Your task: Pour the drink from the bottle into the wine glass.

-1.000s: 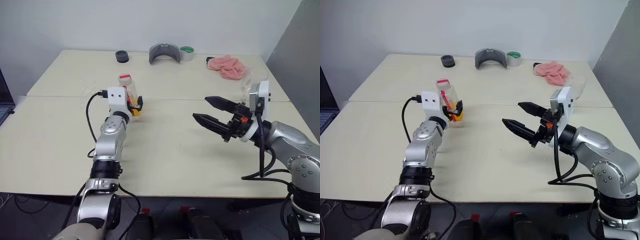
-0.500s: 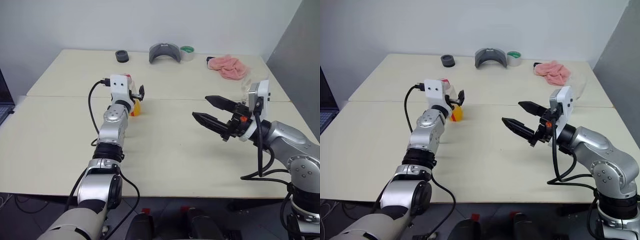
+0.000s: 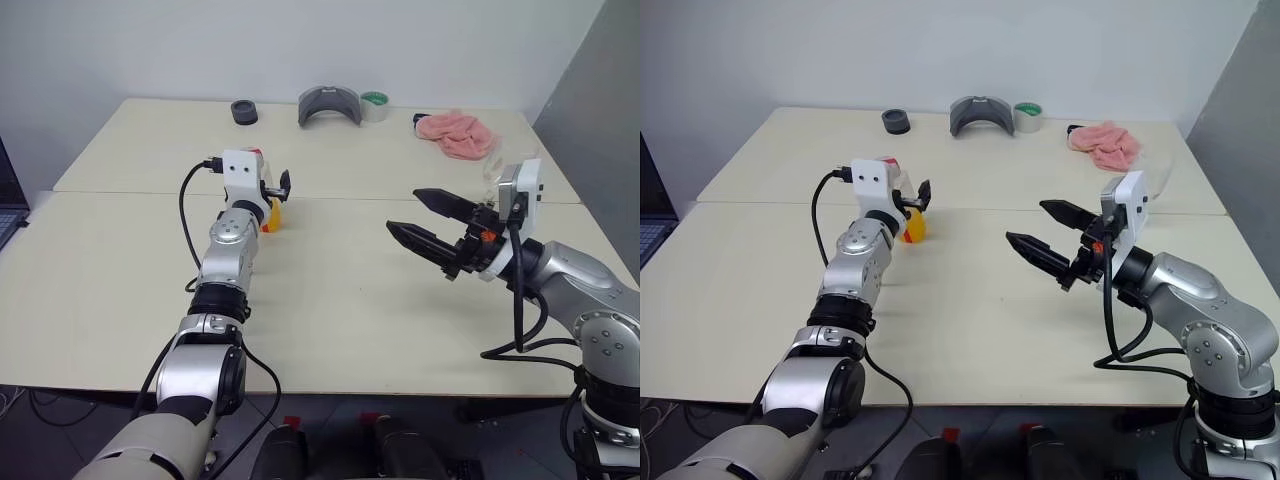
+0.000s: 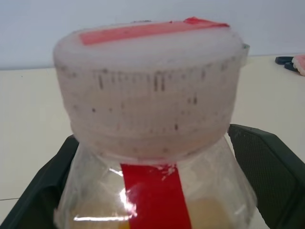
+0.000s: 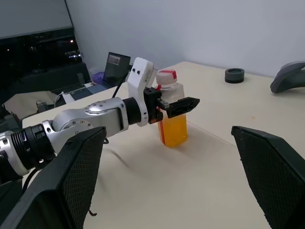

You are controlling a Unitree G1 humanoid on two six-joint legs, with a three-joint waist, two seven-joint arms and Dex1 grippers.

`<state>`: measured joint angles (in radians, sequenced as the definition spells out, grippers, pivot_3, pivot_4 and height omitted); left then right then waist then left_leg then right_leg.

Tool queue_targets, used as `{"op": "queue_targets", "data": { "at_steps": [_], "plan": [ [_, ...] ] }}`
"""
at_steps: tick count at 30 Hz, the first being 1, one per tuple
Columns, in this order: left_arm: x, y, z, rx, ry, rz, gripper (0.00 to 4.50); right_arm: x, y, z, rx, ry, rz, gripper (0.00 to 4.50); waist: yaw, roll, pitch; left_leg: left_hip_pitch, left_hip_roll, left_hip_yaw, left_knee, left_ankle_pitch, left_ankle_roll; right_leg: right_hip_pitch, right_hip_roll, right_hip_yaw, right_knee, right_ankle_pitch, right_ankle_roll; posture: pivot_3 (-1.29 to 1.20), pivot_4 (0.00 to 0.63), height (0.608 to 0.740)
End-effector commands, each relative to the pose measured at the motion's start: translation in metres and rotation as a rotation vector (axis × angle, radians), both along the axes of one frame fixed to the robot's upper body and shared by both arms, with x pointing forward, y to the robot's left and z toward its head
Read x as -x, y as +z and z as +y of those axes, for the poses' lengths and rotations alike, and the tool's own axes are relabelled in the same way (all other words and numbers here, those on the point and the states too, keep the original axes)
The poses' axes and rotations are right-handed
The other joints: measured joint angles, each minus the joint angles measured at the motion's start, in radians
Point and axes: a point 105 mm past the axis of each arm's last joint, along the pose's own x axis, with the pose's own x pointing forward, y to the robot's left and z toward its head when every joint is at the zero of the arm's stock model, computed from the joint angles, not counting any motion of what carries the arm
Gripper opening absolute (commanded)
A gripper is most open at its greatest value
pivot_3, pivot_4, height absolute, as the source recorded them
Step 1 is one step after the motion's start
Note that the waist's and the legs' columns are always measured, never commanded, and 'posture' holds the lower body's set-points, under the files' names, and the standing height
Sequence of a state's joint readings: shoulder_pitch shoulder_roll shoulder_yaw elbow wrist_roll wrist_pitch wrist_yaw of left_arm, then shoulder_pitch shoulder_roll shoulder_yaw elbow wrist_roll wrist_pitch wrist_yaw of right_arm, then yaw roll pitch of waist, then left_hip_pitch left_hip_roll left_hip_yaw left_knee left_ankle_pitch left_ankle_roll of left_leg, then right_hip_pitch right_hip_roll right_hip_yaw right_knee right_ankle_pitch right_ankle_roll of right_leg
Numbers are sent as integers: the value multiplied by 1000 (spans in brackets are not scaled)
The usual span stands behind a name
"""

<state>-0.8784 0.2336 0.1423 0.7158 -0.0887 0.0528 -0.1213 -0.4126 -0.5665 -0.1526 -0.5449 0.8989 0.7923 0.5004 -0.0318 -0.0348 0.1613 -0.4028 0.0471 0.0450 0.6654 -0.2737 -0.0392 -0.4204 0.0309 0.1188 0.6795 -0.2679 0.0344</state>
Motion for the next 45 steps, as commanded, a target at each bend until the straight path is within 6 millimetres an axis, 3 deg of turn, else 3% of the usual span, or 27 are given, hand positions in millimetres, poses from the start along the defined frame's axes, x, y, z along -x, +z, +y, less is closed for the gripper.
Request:
{"op": "queue_targets", "data": {
  "at_steps": [1, 20, 24, 32, 35, 37, 45],
  "plan": [
    [-1, 26, -4, -8, -14, -85, 4457, 5, 10, 2, -13, 12, -54, 4500, 0, 0, 0, 0, 0, 0, 0, 0, 0, 0, 0, 0, 0, 0, 0, 0, 150, 740],
    [3, 26, -3, -9, -12, -92, 4457, 5, 10, 2, -7, 15, -51, 4500, 0, 0, 0, 0, 0, 0, 0, 0, 0, 0, 0, 0, 0, 0, 0, 0, 150, 740],
    [5, 26, -3, -7, -8, -95, 3570, 4, 11, 2, -6, 16, -52, 4500, 0, 0, 0, 0, 0, 0, 0, 0, 0, 0, 0, 0, 0, 0, 0, 0, 150, 740],
    [9, 22, -2, -4, -2, -88, 3570, 4, 10, 2, -6, 18, -51, 4500, 0, 0, 0, 0, 0, 0, 0, 0, 0, 0, 0, 0, 0, 0, 0, 0, 150, 740],
    [10, 21, -1, -3, 0, -85, 3014, 4, 10, 2, -6, 17, -52, 4500, 0, 0, 0, 0, 0, 0, 0, 0, 0, 0, 0, 0, 0, 0, 0, 0, 150, 740],
    [10, 21, -2, -3, 1, -82, 2417, 4, 10, 2, -8, 15, -52, 4500, 0, 0, 0, 0, 0, 0, 0, 0, 0, 0, 0, 0, 0, 0, 0, 0, 150, 740],
    [10, 21, -2, 0, 4, -81, 1932, 5, 9, 2, -9, 16, -48, 4500, 0, 0, 0, 0, 0, 0, 0, 0, 0, 0, 0, 0, 0, 0, 0, 0, 150, 740]
  ]
}}
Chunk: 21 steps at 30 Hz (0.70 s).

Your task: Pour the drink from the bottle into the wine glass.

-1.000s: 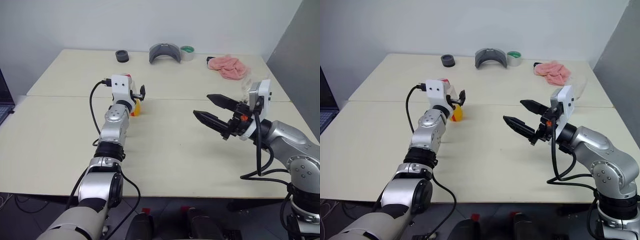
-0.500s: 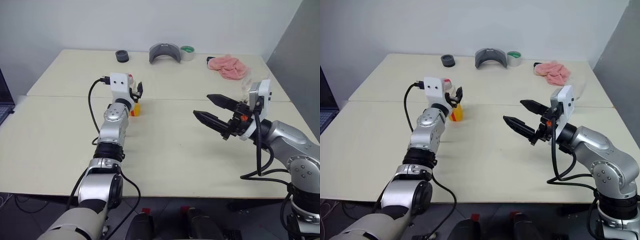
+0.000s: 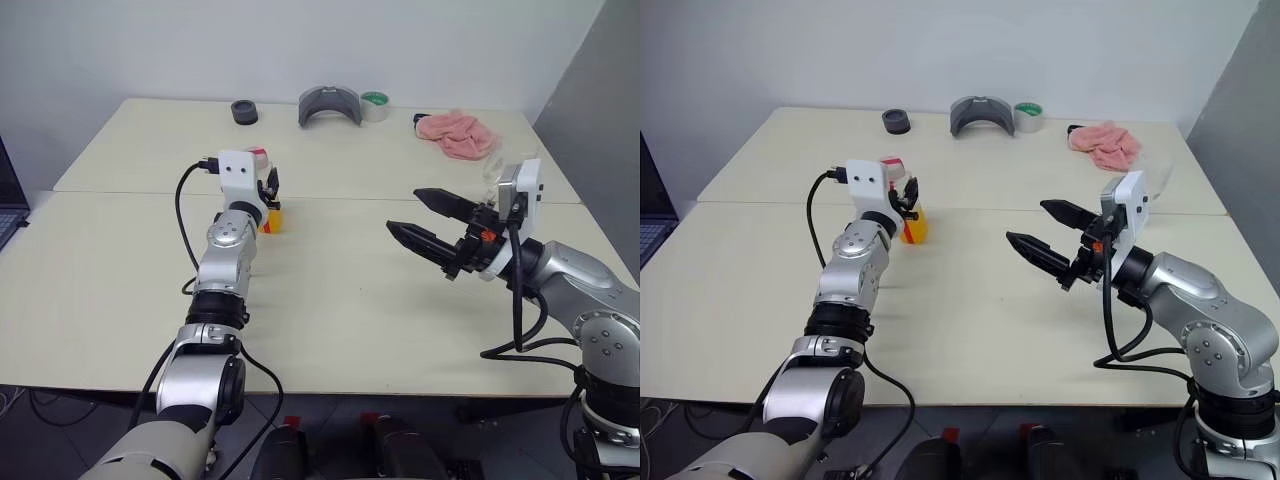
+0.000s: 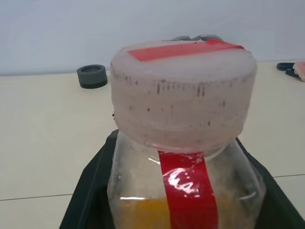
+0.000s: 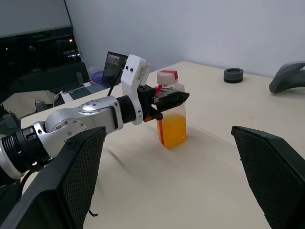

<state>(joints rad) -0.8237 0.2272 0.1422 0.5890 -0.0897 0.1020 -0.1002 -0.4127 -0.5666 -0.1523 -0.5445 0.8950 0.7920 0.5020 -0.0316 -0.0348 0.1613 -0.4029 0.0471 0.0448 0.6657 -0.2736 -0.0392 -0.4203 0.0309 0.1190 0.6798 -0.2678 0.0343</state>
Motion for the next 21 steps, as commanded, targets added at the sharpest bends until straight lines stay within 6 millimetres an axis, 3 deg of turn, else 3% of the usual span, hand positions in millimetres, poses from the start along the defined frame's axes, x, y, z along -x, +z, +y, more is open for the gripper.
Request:
{"op": "queue_targets", "data": {
  "at_steps": [1, 21],
  "plan": [
    [2, 16, -4, -3, -12, -56, 1932, 5, 9, 2, -11, 18, -47, 4500, 0, 0, 0, 0, 0, 0, 0, 0, 0, 0, 0, 0, 0, 0, 0, 0, 150, 740],
    [2, 15, 0, -3, -5, -46, 1869, 2, 10, 1, 10, 13, -55, 4500, 0, 0, 0, 0, 0, 0, 0, 0, 0, 0, 0, 0, 0, 0, 0, 0, 150, 740]
  ]
}}
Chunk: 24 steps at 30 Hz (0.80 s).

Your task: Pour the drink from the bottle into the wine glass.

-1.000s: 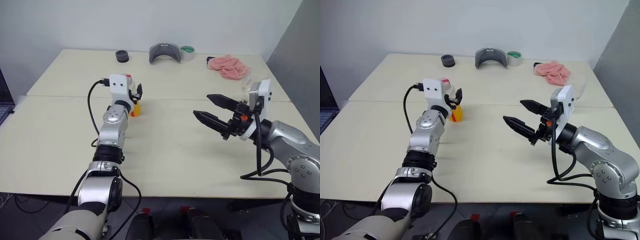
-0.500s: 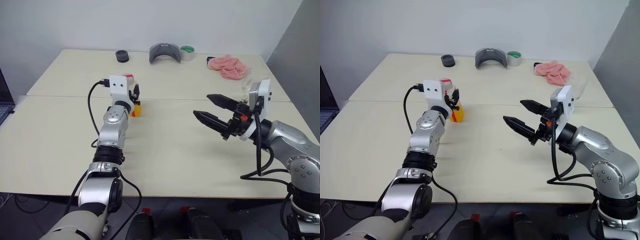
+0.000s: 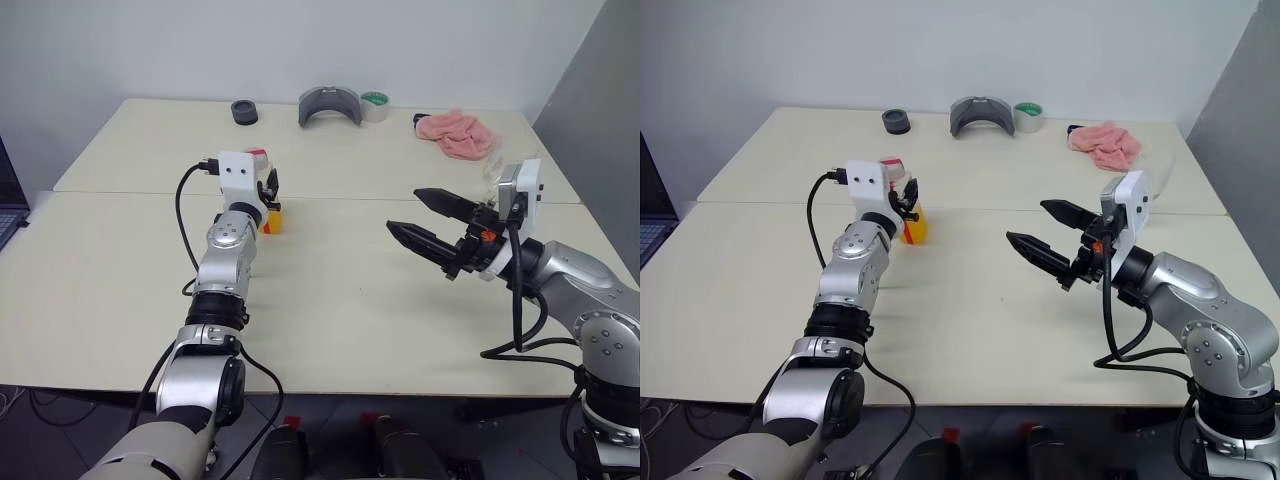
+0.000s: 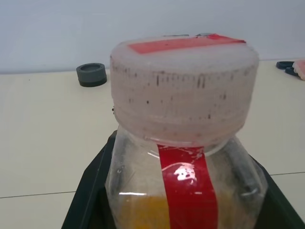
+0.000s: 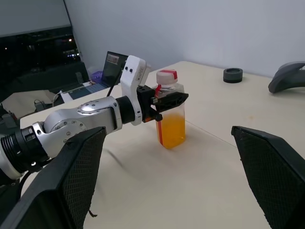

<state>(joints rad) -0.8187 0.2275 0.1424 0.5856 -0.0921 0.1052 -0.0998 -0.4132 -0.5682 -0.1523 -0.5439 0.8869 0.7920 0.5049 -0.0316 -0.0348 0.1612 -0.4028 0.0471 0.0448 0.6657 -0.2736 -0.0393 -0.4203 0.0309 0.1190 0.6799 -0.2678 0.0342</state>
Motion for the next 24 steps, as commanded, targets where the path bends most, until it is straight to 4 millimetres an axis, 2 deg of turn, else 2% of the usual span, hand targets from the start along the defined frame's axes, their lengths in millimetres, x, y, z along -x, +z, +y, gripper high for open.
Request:
{"op": "queue_targets", "data": {
  "at_steps": [1, 3, 6, 14, 18, 24],
  "plan": [
    [1, 17, 0, -5, -6, -52, 1869, 2, 10, 2, 10, 16, -56, 4500, 0, 0, 0, 0, 0, 0, 0, 0, 0, 0, 0, 0, 0, 0, 0, 0, 150, 740],
    [1, 21, 0, -5, -20, -56, 1869, 0, 11, 2, 29, 14, -59, 4500, -1, 0, 0, 0, 0, 0, 0, 0, 0, 0, 0, 0, 0, 0, 0, 0, 150, 740],
    [2, 28, -13, -5, -106, -60, 1869, -8, 12, 3, 71, -4, -57, 4500, -1, 0, 0, 0, 0, 0, 0, 0, 0, 0, 0, 0, 0, 0, 0, 0, 150, 740],
    [14, 39, -64, -15, -420, -52, 1869, -31, 38, 13, 39, -32, -76, 4500, 0, 0, 0, -1, 0, 0, 1, 0, 0, -1, 0, 0, 0, 0, 0, 0, 150, 740],
    [30, 51, -101, 7, -679, -56, 1869, -42, 51, 19, 28, -30, -87, 4500, 0, 0, 0, -2, 0, 0, 1, 0, 0, -2, 0, 0, 0, 0, 0, 0, 150, 740],
    [58, 64, -123, -15, -966, -67, 1869, -39, 50, 21, 45, 13, -86, 4500, -2, 1, 0, -4, 0, -2, 1, 0, 0, -3, 0, -1, 0, 0, 0, 0, 150, 740]
  ]
}}
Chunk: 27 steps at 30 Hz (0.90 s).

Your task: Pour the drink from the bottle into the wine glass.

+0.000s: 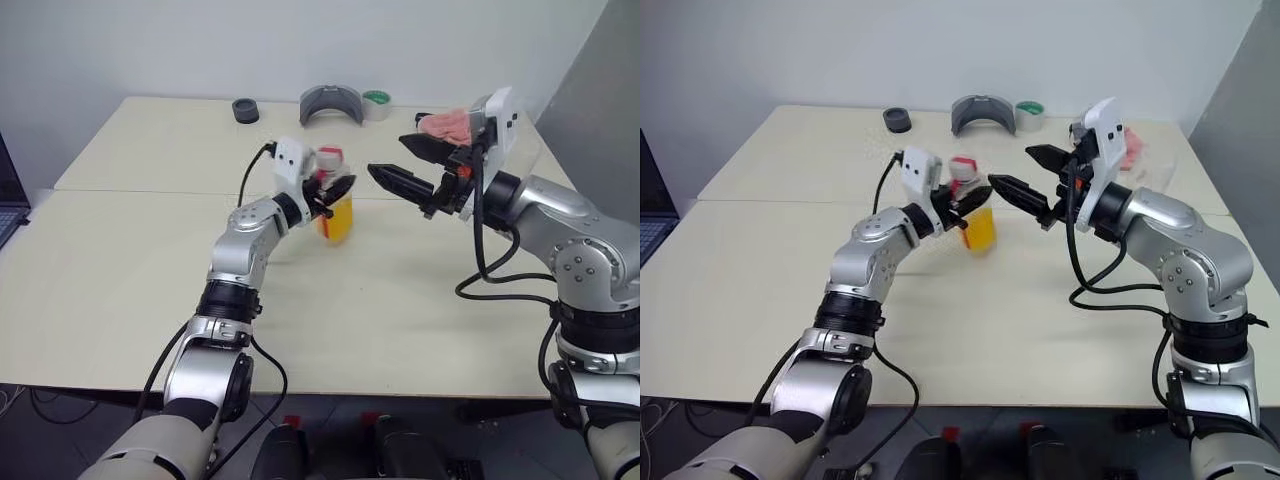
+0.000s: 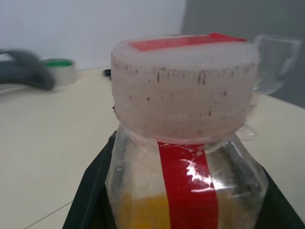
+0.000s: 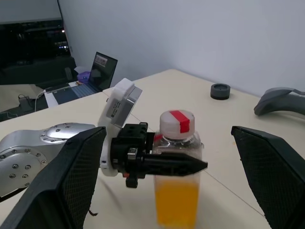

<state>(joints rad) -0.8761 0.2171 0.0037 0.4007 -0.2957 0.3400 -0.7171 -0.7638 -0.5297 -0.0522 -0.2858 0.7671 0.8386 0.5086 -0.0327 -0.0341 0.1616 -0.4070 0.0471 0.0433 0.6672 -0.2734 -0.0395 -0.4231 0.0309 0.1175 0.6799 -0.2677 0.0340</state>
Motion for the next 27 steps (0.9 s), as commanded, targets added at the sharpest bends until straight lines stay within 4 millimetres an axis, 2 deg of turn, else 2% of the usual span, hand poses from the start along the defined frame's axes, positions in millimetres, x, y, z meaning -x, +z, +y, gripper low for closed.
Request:
{"op": "queue_targets", "data": {
  "at_steps": [1, 9, 13, 21, 27],
  "plan": [
    [21, 34, -12, 24, -178, -92, 1869, 7, 10, 1, -2, 36, -36, 4500, -2, 0, 0, 0, 0, 0, 0, 0, 0, 0, 0, 0, 0, 0, 0, 0, 150, 740],
    [65, 34, -20, -39, -482, -65, 1869, 16, 22, -5, -34, 72, -13, 4500, -2, 1, 0, -3, 0, -4, 2, 0, 0, -1, 0, -3, 0, 0, 0, 0, 150, 740],
    [69, 37, -18, -39, -507, -60, 1869, 21, 21, -3, -5, 72, -14, 4500, -2, 2, 1, -7, 1, -9, 7, 0, 0, -1, 0, -7, 0, -1, -1, 0, 150, 740],
    [68, 31, -16, -75, -541, -65, 1869, 35, 16, 15, -26, 122, 2, 4500, -1, 3, 1, -11, 0, -15, 11, 0, 0, 0, 0, -15, 1, -1, -2, 0, 150, 740],
    [71, 25, -18, -105, -581, -71, 1869, 35, 15, 22, -34, 120, 3, 4500, 0, 3, 1, -12, 0, -16, 11, 0, 0, 0, -1, -16, 1, -1, -2, 0, 150, 740]
  ]
}}
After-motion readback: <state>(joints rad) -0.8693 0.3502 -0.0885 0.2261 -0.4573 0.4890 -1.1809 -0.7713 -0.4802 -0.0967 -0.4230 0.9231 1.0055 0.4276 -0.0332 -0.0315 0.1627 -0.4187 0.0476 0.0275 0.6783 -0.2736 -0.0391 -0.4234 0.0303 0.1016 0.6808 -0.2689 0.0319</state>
